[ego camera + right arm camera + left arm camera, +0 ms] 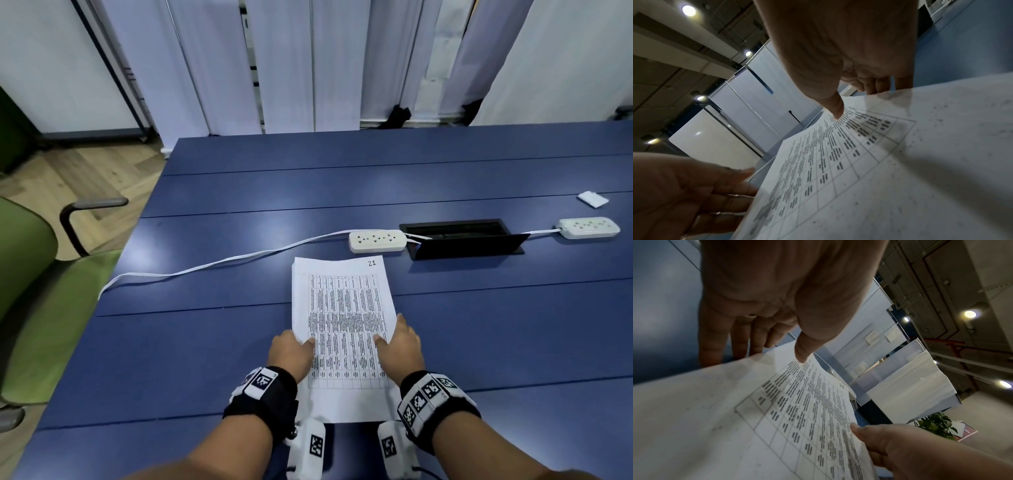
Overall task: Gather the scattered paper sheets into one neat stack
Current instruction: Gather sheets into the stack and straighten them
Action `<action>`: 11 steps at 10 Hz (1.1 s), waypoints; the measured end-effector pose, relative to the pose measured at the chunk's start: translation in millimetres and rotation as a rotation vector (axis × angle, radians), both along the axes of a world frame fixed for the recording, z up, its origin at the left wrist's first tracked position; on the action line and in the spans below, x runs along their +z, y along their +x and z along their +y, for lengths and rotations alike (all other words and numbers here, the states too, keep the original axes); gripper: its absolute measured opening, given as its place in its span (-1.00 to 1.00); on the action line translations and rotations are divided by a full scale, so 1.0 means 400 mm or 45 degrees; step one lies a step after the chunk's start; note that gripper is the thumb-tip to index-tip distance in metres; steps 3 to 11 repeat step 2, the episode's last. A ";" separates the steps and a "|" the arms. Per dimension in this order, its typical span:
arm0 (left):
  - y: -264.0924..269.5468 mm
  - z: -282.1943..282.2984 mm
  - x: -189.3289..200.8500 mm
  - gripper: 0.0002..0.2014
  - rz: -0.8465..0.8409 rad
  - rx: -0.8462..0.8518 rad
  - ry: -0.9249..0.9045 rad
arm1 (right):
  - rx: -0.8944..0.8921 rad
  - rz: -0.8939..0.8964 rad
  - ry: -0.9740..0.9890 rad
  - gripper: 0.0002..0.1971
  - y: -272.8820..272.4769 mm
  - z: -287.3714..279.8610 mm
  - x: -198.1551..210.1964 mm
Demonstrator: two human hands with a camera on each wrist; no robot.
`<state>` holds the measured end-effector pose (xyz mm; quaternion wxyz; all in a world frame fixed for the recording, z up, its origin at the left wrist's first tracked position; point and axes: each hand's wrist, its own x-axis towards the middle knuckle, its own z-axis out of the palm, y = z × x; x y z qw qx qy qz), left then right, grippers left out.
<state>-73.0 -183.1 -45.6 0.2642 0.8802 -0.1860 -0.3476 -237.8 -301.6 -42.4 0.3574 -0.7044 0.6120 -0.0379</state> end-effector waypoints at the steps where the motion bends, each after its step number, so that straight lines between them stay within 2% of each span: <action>1: -0.005 0.002 0.019 -0.66 0.008 -0.040 -0.014 | -0.005 -0.095 0.045 -0.22 -0.008 0.002 0.012; 2: 0.002 0.021 0.049 -0.63 0.014 -0.065 -0.066 | -0.015 -0.150 0.030 -0.19 -0.020 -0.006 0.022; 11: 0.002 0.021 0.049 -0.63 0.014 -0.065 -0.066 | -0.015 -0.150 0.030 -0.19 -0.020 -0.006 0.022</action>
